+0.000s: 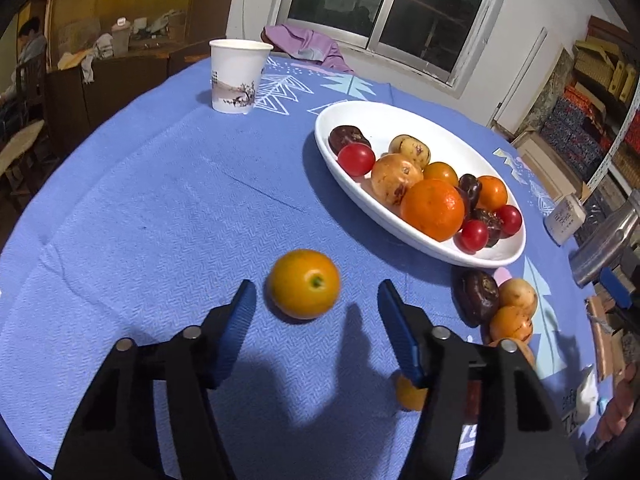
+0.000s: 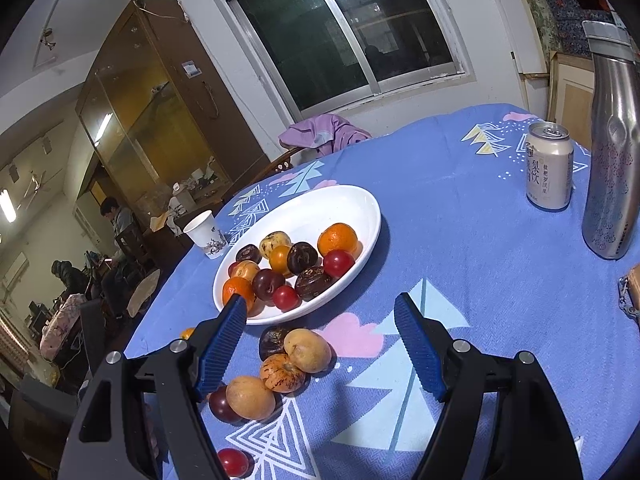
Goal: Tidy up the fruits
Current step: 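Grasp a yellow orange with the left tool while the right grasps a brown pear, then place the orange on the plate with the left tool while the right places the pear, then move both open tools back over the fruit pile, then grasp a small brown pear with the left tool while the right grasps a red tomato, then place the pear on the plate with the left tool while the right places the tomato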
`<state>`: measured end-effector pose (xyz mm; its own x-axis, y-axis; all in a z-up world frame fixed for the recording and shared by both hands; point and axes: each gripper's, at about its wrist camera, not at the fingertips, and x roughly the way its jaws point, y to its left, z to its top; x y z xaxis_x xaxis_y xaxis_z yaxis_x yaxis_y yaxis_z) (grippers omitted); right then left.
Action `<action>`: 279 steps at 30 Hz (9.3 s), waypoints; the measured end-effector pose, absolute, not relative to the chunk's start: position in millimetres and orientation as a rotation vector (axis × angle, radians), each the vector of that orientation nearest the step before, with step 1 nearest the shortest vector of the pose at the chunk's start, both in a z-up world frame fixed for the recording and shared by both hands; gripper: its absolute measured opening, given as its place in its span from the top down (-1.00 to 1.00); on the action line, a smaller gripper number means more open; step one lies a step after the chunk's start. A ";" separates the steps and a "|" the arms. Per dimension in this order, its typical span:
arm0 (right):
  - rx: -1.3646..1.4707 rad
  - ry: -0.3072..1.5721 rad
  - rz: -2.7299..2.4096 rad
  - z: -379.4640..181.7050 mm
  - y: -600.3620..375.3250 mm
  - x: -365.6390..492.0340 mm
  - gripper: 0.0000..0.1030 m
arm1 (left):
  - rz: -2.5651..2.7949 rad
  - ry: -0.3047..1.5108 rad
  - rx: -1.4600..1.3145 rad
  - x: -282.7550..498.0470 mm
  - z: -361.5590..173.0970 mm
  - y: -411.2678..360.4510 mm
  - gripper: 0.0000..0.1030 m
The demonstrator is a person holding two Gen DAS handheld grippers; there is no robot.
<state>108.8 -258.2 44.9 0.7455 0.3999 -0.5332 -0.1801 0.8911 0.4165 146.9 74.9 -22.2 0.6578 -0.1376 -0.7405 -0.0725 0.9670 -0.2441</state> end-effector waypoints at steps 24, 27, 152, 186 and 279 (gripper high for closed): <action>0.293 0.867 0.409 2.5 -220.8 133.4 -0.48 | -0.056 0.812 -0.268 146.9 -12.9 75.0 0.26; 0.312 0.907 0.423 -6.2 -212.3 141.0 -0.45 | -0.069 0.810 -0.268 145.2 -11.4 72.9 0.26; 0.079 0.760 0.399 10.9 -187.3 71.4 -0.27 | 0.026 0.568 0.026 75.6 20.8 15.2 -0.81; 0.146 0.724 0.363 24.5 -207.6 71.3 -0.44 | -0.054 0.859 0.024 107.5 -26.4 26.1 -0.49; 0.165 0.633 0.326 105.1 -215.7 163.4 0.42 | -0.064 0.643 -0.032 190.5 87.2 11.9 0.45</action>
<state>163.4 -215.7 105.1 0.7577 0.3472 -0.5526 -0.2476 0.9364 0.2488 190.5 11.9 87.2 0.7987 -0.0698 -0.5977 0.0497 0.9975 -0.0501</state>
